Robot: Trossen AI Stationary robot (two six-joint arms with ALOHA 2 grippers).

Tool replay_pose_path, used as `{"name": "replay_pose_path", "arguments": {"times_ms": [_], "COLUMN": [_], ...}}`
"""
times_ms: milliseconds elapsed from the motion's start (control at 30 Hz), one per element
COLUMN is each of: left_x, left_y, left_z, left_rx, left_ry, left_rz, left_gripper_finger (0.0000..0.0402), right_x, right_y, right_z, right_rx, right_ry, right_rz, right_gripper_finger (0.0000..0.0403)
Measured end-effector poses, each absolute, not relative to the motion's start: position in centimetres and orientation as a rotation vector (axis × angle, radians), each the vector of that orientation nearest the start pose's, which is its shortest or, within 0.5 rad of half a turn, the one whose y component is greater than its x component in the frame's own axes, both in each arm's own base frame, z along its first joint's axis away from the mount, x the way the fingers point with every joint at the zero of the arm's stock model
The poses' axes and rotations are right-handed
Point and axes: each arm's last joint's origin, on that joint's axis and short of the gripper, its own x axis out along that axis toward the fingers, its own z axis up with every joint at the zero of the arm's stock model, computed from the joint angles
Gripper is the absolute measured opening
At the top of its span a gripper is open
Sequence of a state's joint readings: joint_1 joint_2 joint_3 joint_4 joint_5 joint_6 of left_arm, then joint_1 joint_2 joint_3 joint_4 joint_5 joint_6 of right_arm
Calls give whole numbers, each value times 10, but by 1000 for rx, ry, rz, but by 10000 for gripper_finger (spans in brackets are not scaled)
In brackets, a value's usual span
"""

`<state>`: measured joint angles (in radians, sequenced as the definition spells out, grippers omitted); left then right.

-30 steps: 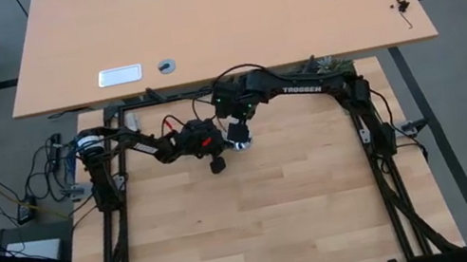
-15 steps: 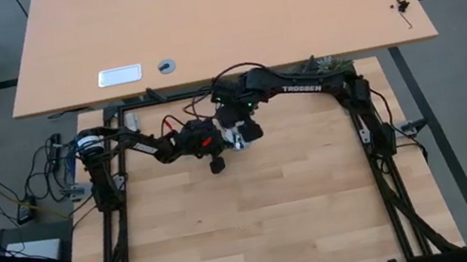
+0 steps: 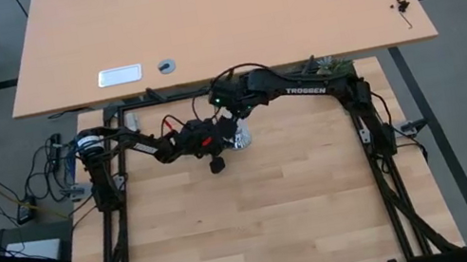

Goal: Screw lightbulb
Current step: Remove the lightbulb from the lamp

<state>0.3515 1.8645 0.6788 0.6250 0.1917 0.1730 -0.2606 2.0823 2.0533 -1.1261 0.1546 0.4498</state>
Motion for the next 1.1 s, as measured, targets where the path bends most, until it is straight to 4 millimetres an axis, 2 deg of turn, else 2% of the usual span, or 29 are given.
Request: {"name": "replay_pose_path", "arguments": {"times_ms": [267, 500, 667, 800, 1100], "left_x": [307, 307, 307, 307, 307], "left_y": [107, 107, 107, 107, 107], "left_z": [100, 100, 100, 100, 101], "left_rx": [16, 16, 20, 20, 29], "left_ry": [553, 553, 553, 553, 553], "left_rz": [108, 108, 107, 107, 105], "left_gripper_finger": [1, 1, 1, 1, 1], "right_x": [418, 421, 419, 415, 412], "right_y": [-118, -120, -132, -145, -149], "right_z": [278, 263, 263, 263, 263], "right_rx": [652, 592, 505, 457, 30], "right_ry": [1040, 1060, 1096, 1129, 1183], "right_rz": [-770, -718, -618, -480, -78], "right_gripper_finger": [323, 310, 289, 287, 289]}}
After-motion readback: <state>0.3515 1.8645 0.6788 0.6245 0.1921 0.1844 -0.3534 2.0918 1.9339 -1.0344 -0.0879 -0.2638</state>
